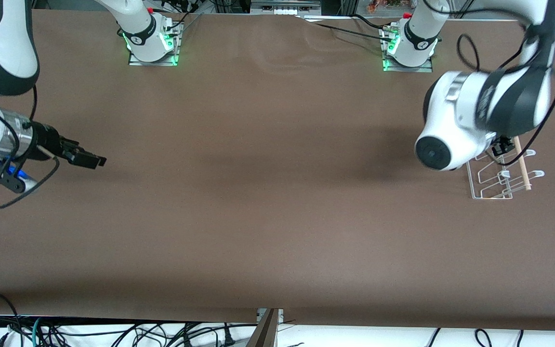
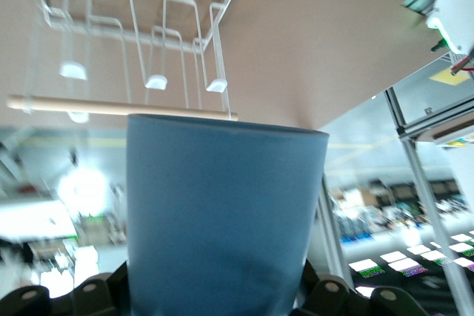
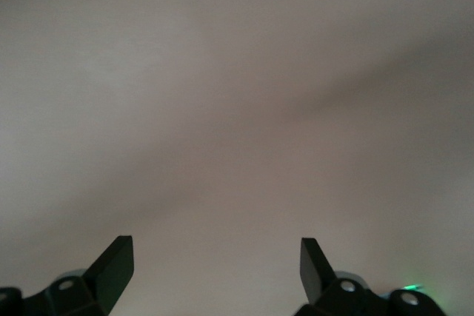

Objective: Transfer cup to left arm and place on rack
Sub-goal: 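Hang the blue cup on the rack hook with the left gripper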

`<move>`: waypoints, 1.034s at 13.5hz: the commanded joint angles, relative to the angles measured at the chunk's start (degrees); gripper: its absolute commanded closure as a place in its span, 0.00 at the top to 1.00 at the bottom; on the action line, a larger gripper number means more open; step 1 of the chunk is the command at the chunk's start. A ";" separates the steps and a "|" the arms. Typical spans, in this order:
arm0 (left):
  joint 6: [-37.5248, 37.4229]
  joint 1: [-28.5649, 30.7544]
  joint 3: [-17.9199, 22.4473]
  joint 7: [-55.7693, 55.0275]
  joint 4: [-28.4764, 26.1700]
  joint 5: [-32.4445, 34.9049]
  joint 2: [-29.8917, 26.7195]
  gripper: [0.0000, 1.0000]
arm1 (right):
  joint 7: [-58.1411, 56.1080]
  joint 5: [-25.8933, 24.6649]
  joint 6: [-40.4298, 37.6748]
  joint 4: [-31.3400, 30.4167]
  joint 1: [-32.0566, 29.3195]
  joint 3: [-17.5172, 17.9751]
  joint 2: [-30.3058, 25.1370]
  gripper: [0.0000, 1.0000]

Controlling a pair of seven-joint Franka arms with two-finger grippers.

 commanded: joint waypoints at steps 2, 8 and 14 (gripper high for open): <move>-2.03 5.94 1.48 -9.66 -1.50 3.00 3.96 0.00 | -1.06 -8.28 6.69 -14.41 -5.95 9.72 -11.10 0.99; 1.99 7.54 0.96 -21.08 -17.38 7.31 -0.41 0.00 | -4.05 -13.65 3.45 -15.67 -6.40 10.87 -12.18 0.99; 12.11 7.71 0.96 -28.91 -31.46 11.60 -5.96 0.00 | -8.44 -8.39 4.32 -14.60 -8.33 10.26 -11.29 0.99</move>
